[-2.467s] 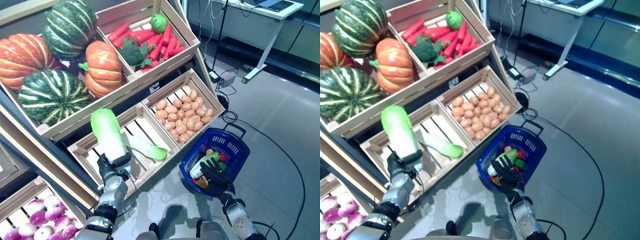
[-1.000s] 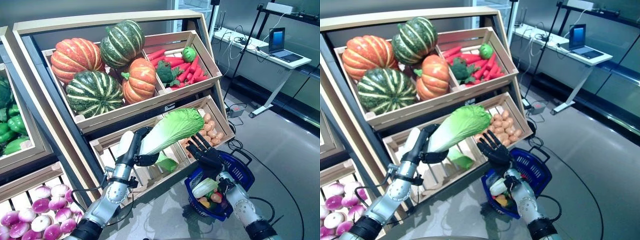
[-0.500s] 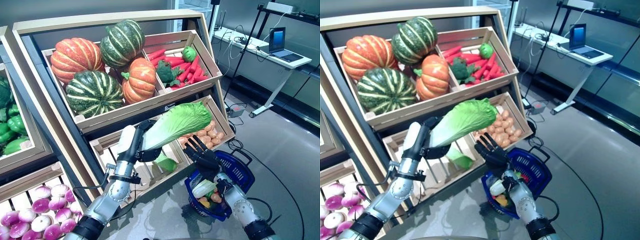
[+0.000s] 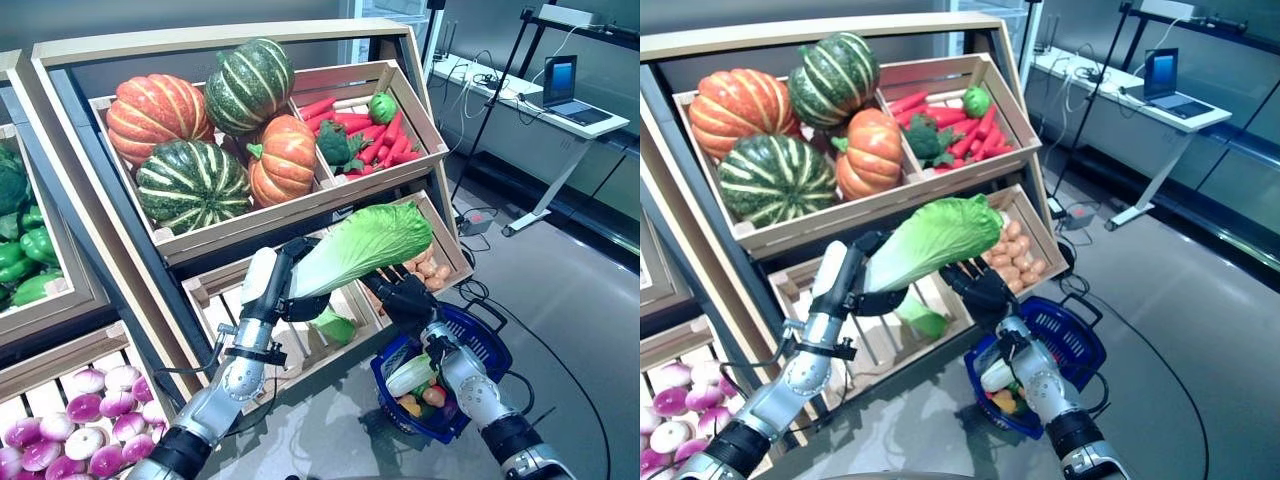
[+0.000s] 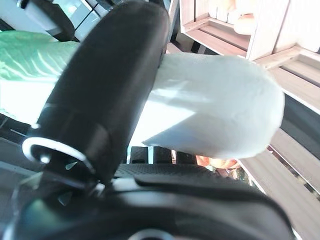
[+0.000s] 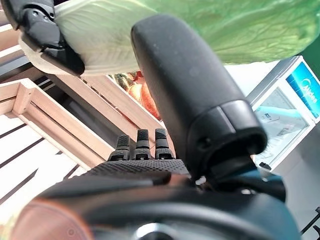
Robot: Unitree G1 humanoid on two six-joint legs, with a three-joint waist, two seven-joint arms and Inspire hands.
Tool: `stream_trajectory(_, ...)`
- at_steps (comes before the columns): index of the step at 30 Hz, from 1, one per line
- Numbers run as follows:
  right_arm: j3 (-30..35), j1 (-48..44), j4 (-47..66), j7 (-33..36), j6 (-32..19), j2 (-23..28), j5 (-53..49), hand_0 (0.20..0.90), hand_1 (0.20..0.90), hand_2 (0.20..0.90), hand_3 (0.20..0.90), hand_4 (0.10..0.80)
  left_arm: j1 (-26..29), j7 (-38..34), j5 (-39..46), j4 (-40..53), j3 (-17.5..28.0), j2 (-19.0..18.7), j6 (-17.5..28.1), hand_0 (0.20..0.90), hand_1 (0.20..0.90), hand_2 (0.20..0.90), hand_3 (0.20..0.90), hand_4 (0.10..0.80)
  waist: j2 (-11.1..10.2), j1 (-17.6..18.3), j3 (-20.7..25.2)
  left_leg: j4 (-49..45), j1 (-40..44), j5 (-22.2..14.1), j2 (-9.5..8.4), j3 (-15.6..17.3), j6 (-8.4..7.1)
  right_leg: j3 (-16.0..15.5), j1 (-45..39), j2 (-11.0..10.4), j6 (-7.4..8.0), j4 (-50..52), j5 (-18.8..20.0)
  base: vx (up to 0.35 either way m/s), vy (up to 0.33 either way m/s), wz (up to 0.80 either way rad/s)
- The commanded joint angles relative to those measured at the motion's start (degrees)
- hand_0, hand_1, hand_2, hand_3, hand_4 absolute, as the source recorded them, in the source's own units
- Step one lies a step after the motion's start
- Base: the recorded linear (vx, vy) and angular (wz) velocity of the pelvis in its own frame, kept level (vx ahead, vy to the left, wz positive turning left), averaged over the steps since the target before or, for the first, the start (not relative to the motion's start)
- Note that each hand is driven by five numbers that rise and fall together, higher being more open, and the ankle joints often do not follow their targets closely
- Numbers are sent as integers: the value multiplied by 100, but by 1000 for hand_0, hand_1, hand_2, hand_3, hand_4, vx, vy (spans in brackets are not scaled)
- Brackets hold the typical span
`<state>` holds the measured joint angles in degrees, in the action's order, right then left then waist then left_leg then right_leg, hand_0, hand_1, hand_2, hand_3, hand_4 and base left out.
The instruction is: Put vegetables into the basket
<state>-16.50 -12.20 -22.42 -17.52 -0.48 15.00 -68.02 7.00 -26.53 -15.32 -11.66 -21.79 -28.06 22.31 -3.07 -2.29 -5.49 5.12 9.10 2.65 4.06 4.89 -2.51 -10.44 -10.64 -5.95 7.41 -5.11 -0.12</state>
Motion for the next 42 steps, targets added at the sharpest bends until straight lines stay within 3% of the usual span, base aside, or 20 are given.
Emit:
stream_trajectory(1, 208, -1171, 503, -444, -673, -166, -484, 900, 900, 900, 900, 800, 1082, 25, 153, 387, -408, 1, 743, 300, 300, 300, 300, 400, 59, -70, 255, -12, 39, -554, -89, -191, -19, 22, 68, -126, -13, 61, 73, 0, 0, 0)
stream_trajectory(12, 154, -1533, 603, -369, -679, -266, -677, 900, 900, 900, 900, 800, 1133, 704, 655, 438, -835, 97, 831, 300, 300, 300, 300, 400, 44, -114, 292, -12, 5, -559, -98, -257, -9, 7, 84, -130, -20, 64, 56, 3, -5, 5)
stream_trajectory(16, 82, -1607, 581, -868, -402, -332, -1017, 900, 900, 900, 900, 800, 1095, 1472, 1574, 378, -1001, 250, 619, 300, 300, 300, 300, 400, 53, -112, 300, -12, -4, -555, -93, -248, -7, 10, 89, -129, -15, 64, 57, -1, 0, 3)
stream_trajectory(20, -23, -1568, 745, -1716, 28, -485, -1455, 900, 900, 900, 900, 800, 858, 2345, 3046, 122, -1114, 578, 105, 300, 300, 300, 300, 400, 47, -125, 319, -12, -12, -553, -97, -250, 1, 2, 88, -131, -9, 62, 52, 0, 0, 0)
stream_trajectory(30, -57, -1541, 984, -2220, 340, -713, -1584, 900, 900, 900, 900, 800, 627, 2651, 4334, -684, -777, 1177, -483, 300, 300, 300, 300, 400, 15, -89, 390, -12, -41, -533, -101, -210, 10, 49, 113, -116, -23, 34, 65, 0, 0, 0)
stream_trajectory(36, -98, -1543, 1122, -2367, 370, -750, -1334, 900, 900, 900, 900, 800, 779, 2593, 4007, -999, -582, 1284, -652, 300, 300, 300, 300, 400, 15, -33, 417, -12, -60, -516, -102, -191, 8, 120, 133, -102, -31, 21, 72, 0, 0, 0)
stream_trajectory(42, -177, -1630, 1221, -2462, 260, -567, -917, 900, 900, 900, 900, 800, 984, 2723, 3668, -1173, -665, 1210, -868, 300, 300, 300, 300, 400, 25, 28, 415, -12, -77, -495, -102, -171, 11, 192, 161, -90, -24, 24, 83, 0, 0, 0)
